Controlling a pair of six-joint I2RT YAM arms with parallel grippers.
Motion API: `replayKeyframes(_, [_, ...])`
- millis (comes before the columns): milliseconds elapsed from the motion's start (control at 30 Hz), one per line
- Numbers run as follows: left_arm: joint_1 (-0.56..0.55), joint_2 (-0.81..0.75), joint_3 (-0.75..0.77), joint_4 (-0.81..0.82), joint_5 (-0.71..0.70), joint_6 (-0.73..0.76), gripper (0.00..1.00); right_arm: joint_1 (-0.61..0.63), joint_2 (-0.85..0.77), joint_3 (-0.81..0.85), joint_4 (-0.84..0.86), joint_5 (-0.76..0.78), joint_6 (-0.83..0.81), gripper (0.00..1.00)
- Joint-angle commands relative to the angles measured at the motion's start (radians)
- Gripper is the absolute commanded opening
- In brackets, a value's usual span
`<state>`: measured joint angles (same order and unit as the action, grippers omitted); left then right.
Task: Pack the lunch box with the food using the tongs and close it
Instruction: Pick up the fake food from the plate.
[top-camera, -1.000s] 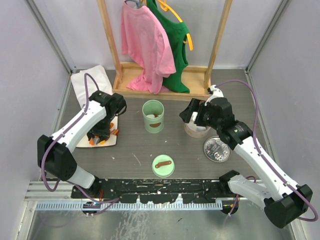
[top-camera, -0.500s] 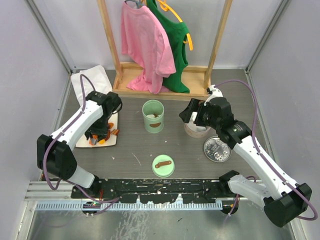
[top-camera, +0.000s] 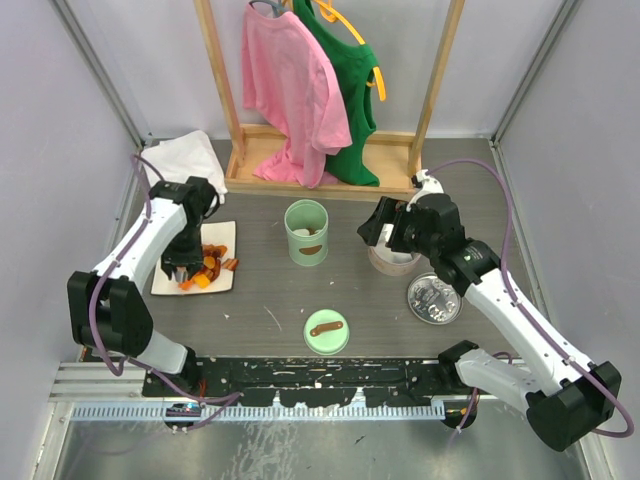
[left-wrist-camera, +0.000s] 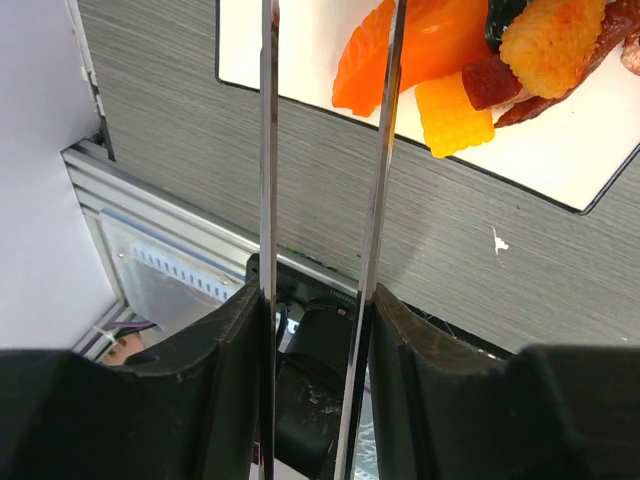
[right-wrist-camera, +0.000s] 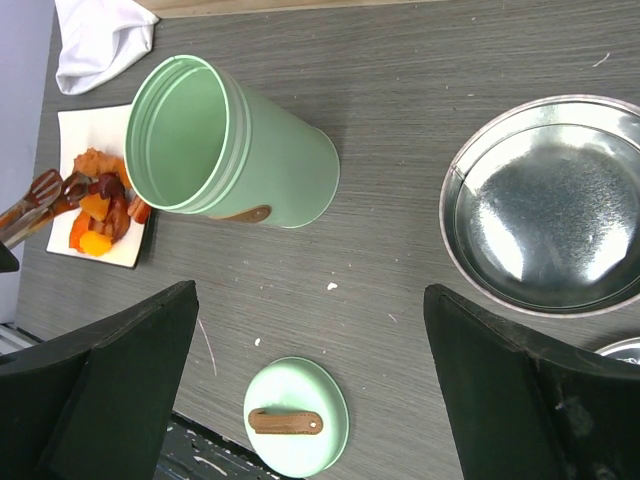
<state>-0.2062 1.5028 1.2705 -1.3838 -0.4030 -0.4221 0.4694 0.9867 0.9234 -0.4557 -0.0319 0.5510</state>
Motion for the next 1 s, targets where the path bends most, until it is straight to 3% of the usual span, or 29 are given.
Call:
replayKeyframes(0, [0.031,-0.033,-0.003,0.039,0.040,0.032,0.43,-0.003,0.008,0.025,0.055,-0.006,-0.015,1.00])
replayKeyframes(233, [0.039,0.000,-0.009,0.050,0.040,0.027,0.43,-0.002,0.014,0.028,0.058,-0.006,-0.031,1.00])
replayKeyframes(733, [0.053,-0.051,-0.017,0.083,0.058,-0.002,0.16,-0.003,-0.007,0.022,0.044,0.018,-0.045,1.00])
replayKeyframes(967, [0.072,-0.128,0.011,0.098,0.068,-0.017,0.11,-0.003,-0.021,0.019,0.038,0.027,-0.045,1.00])
